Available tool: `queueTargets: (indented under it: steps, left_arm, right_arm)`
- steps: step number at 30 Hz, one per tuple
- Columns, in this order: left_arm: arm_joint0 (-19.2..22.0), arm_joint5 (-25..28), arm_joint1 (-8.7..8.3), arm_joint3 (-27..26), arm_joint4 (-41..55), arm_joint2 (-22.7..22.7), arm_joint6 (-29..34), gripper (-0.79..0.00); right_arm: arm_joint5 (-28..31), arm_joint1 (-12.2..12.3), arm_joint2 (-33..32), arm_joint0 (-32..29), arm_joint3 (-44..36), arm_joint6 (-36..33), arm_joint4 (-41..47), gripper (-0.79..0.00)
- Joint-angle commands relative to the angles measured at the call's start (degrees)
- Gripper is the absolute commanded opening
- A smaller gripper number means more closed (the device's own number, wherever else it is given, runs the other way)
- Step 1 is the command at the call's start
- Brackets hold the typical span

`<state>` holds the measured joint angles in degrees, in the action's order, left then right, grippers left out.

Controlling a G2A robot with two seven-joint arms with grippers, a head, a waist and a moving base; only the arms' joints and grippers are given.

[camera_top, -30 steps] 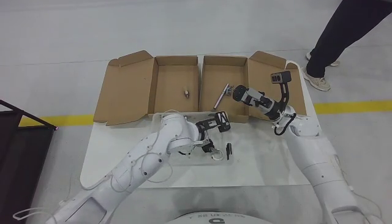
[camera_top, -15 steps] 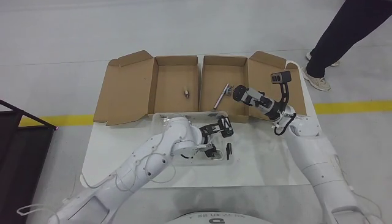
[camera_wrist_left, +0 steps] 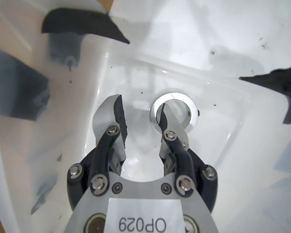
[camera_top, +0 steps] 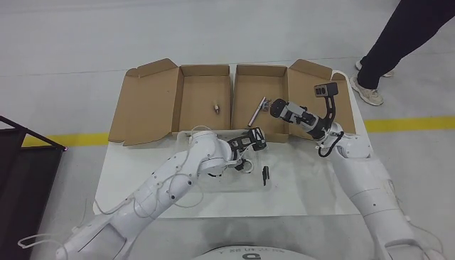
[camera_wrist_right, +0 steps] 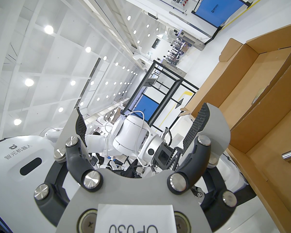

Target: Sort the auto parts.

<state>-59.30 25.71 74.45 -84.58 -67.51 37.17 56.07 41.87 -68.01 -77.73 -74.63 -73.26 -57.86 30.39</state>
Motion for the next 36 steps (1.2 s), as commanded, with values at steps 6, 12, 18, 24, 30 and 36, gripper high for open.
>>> queueTargets:
  steps: [6, 12, 18, 24, 30, 36]
  left_arm:
    - [-0.77, -0.55, -0.69, -1.04, -1.37, 1.78, 1.12, -0.489]
    - [-1.12, 1.15, -0.81, -0.91, 1.74, 2.22, 2.61, -0.505]
    - [-0.45, 0.59, -0.61, 0.13, 2.86, 2.07, 3.88, -0.533]
    - [0.23, 0.41, -0.43, 1.11, 4.29, 2.05, 4.76, -0.582]
    - [0.72, 0.57, -0.32, 1.67, 5.42, 1.91, 5.39, -0.785]
    - [0.45, 1.37, -0.66, 0.05, 8.21, 3.20, 5.63, -0.785]
  right_arm:
    - [0.00, 0.00, 0.00, 0.00, 0.00, 0.00, 0.00, 0.000]
    - [0.00, 0.00, 0.00, 0.00, 0.00, 0.00, 0.00, 0.000]
    - [0.00, 0.00, 0.00, 0.00, 0.00, 0.00, 0.00, 0.000]
    - [0.00, 0.00, 0.00, 0.00, 0.00, 0.00, 0.00, 0.000]
    - [0.00, 0.00, 0.00, 0.00, 0.00, 0.00, 0.00, 0.000]
    - [0.00, 0.00, 0.00, 0.00, 0.00, 0.00, 0.00, 0.000]
